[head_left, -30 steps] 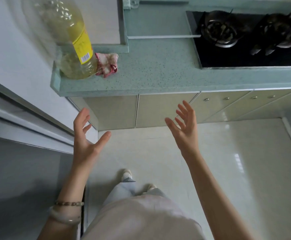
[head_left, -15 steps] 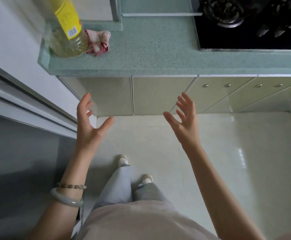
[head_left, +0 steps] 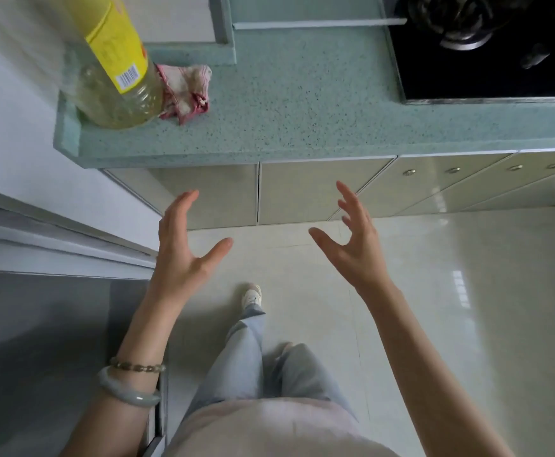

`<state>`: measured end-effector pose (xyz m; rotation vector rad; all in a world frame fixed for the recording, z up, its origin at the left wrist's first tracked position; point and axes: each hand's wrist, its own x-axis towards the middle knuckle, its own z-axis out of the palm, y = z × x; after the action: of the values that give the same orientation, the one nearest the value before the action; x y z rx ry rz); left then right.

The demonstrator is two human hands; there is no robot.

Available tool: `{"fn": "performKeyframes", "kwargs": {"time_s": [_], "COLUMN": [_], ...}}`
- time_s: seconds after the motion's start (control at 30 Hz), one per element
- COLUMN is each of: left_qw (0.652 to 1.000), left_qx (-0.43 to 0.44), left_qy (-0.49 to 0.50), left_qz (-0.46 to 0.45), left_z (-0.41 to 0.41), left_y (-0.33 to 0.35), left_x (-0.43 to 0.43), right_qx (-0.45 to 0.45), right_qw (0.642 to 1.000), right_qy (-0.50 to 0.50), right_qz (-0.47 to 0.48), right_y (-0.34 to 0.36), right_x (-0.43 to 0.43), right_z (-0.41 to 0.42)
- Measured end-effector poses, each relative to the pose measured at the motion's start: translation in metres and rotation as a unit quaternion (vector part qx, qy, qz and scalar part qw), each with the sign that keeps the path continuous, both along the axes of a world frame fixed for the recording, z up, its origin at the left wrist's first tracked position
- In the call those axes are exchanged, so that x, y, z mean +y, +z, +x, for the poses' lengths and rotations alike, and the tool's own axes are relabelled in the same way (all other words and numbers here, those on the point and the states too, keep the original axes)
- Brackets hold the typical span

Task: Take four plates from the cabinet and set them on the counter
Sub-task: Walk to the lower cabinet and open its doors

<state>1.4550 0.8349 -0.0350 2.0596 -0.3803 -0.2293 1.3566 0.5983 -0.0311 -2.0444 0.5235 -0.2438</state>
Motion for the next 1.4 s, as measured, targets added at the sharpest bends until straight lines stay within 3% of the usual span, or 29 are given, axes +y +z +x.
{"fn": "performKeyframes", "kwargs": {"time_s": [0.13,0.3,0.47,0.67,0.83,1.07,1.17,1.3,1.4], "left_qw": [0.992,0.980,0.975,0.969,0.966,0.950,0.949,0.946,0.908], "left_qx": [0.065,0.090,0.067,0.007,-0.095,-0.210,-0.205,-0.142,-0.040], "left_qy": [0.016,0.019,0.017,-0.003,-0.029,-0.039,-0.033,-0.001,0.041], "left_qz": [-0.109,-0.176,-0.210,-0.245,-0.239,-0.227,-0.237,-0.290,-0.416], "left_z": [0.018,0.028,0.034,0.062,0.096,0.113,0.120,0.133,0.143], "left_y": [-0.014,-0.069,-0.166,-0.287,-0.342,-0.328,-0.308,-0.288,-0.274], "left_x": [-0.007,-0.014,-0.026,-0.048,-0.057,-0.061,-0.064,-0.065,-0.064], "right_qx": [-0.010,-0.026,-0.054,-0.148,-0.229,-0.290,-0.306,-0.318,-0.274], "right_qw": [0.987,0.974,0.974,0.971,0.963,0.947,0.938,0.907,0.864], "right_qy": [-0.041,-0.040,-0.002,0.013,0.059,0.107,0.130,0.161,0.164], "right_qz": [0.158,0.219,0.219,0.188,0.132,0.088,0.100,0.223,0.388], "right_y": [-0.011,-0.062,-0.154,-0.261,-0.314,-0.311,-0.292,-0.273,-0.263], "right_x": [0.003,0.002,-0.005,-0.027,-0.039,-0.033,-0.029,-0.021,0.000], "right_z": [0.020,0.039,0.056,0.087,0.117,0.129,0.139,0.167,0.185]}}
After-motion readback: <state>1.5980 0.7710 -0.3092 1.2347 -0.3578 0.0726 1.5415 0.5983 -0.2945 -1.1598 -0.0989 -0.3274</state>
